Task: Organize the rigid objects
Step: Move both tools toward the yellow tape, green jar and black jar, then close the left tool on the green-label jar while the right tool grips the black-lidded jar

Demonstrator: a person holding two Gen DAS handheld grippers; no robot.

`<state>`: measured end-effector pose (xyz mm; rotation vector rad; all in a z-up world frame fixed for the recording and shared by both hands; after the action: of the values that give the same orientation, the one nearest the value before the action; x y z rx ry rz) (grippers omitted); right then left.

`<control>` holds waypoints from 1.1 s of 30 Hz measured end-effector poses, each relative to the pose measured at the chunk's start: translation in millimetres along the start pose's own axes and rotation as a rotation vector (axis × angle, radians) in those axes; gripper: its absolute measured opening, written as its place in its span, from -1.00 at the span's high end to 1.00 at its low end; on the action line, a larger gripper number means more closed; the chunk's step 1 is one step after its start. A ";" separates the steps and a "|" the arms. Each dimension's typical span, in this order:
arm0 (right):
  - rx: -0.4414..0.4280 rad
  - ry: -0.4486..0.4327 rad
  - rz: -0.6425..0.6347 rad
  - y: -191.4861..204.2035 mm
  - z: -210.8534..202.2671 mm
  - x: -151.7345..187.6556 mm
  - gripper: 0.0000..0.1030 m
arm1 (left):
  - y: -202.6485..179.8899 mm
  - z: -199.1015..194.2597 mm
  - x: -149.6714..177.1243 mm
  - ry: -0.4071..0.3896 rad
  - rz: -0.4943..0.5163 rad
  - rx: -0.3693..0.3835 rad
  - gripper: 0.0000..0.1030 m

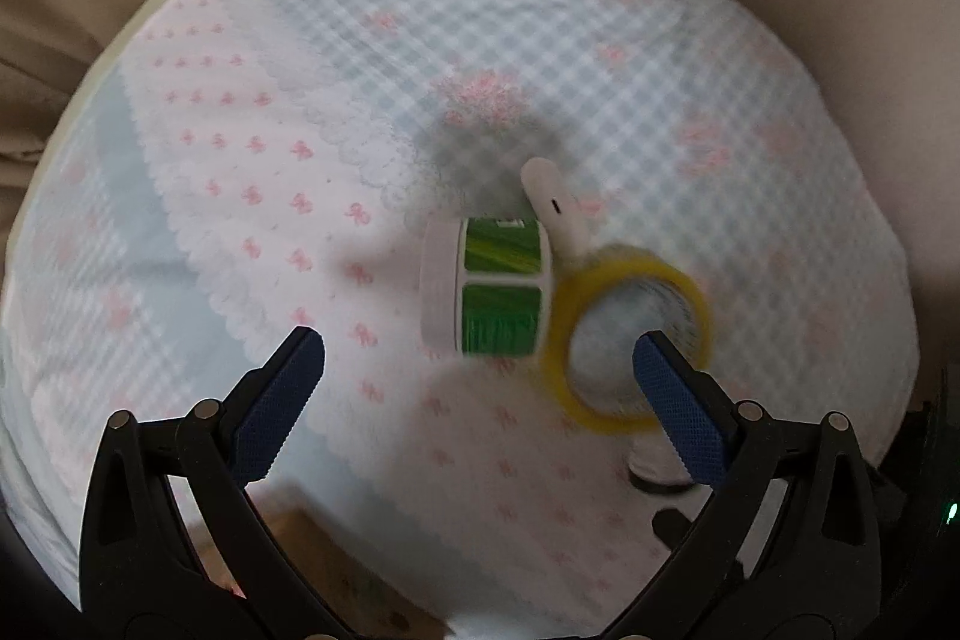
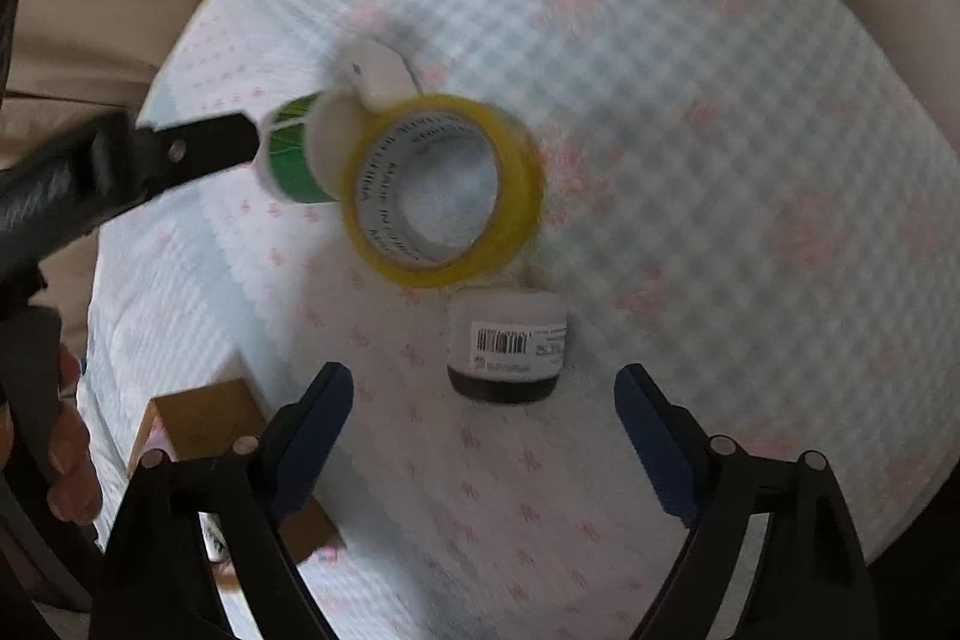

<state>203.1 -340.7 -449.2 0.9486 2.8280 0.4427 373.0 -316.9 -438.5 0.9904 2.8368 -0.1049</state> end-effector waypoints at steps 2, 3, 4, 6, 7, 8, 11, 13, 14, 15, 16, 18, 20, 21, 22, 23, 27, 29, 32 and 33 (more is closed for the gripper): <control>0.007 0.011 0.025 -3.0 13.2 -1.0 -0.68 | 0.6 15.0 -7.6 0.018 0.014 -0.014 -0.92; 0.012 0.015 0.036 -4.5 18.2 -1.0 -0.67 | 1.4 21.4 -10.8 0.027 0.016 -0.019 -0.91; 0.018 0.019 0.048 -6.3 22.6 -1.0 -0.67 | 2.2 26.4 -13.6 0.036 0.014 -0.023 -0.90; 0.039 0.032 0.065 -9.4 31.0 0.0 -0.67 | 3.2 38.7 -17.3 0.066 0.001 -0.006 -0.83; 0.048 0.040 0.067 -10.3 34.7 0.6 -0.66 | 2.9 42.9 -17.6 0.076 0.000 0.003 -0.73; 0.056 0.048 0.070 -11.5 39.3 1.0 -0.56 | 1.5 48.3 -17.8 0.087 0.007 0.000 -0.68; 0.058 0.068 0.074 -9.3 51.2 1.6 -0.37 | -2.5 61.9 -17.3 0.116 0.035 -0.020 -0.37; 0.049 0.071 0.077 -9.0 56.2 -0.2 -0.27 | -3.0 69.3 -16.1 0.138 0.039 -0.014 -0.17; 0.043 0.073 0.074 -8.5 58.0 -1.3 -0.15 | -2.8 71.9 -15.2 0.143 0.040 -0.004 -0.14; 0.045 0.076 0.066 -7.7 59.6 -3.2 -0.06 | -2.9 72.4 -14.7 0.139 0.040 0.004 -0.09; 0.052 0.080 0.061 -7.9 61.0 -4.7 -0.04 | -3.3 72.4 -14.6 0.135 0.042 0.010 -0.02; 0.044 0.082 0.063 -9.1 62.9 -6.3 -0.02 | -5.2 72.7 -14.1 0.128 0.054 0.006 -0.02; 0.033 0.081 0.071 -8.8 64.3 -8.3 -0.02 | -6.3 73.1 -12.7 0.123 0.057 0.005 -0.02; 0.030 0.082 0.070 -9.0 64.2 -9.4 -0.02 | -6.1 72.8 -12.0 0.120 0.057 0.006 -0.02; 0.034 0.083 0.069 -11.6 63.0 -10.4 -0.02 | -6.0 72.4 -11.8 0.120 0.057 0.005 -0.02; 0.032 0.085 0.067 -12.0 62.6 -11.3 -0.02 | -6.6 71.6 -10.6 0.120 0.060 -0.002 -0.02; 0.020 0.086 0.056 -21.4 53.6 -11.5 -0.02 | -11.8 63.4 -5.7 0.117 0.060 -0.015 -0.02; 0.015 0.080 0.053 -25.7 43.2 -11.6 -0.02 | -10.3 55.3 -1.5 0.109 0.049 -0.019 -0.02; 0.062 0.060 0.041 -30.9 28.6 -16.4 -0.02 | -6.3 39.0 4.1 0.091 0.018 -0.019 -0.02; 0.062 0.054 0.037 -32.0 23.9 -17.8 -0.02 | -5.1 32.8 5.9 0.084 0.008 -0.019 -0.02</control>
<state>204.1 -370.2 -481.4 1.0177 2.8926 0.3924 368.7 -320.8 -471.7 1.0261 2.9032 -0.0367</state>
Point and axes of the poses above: each gripper's, at about its wrist camera, not at the fingertips, and z roughly the way its jaws point, y to its left, x to its underside, the point moved 2 cm from there along z, roughly the way its jaws point, and after that the axes turned 4 degrees about -z, right-handed, at the moved point
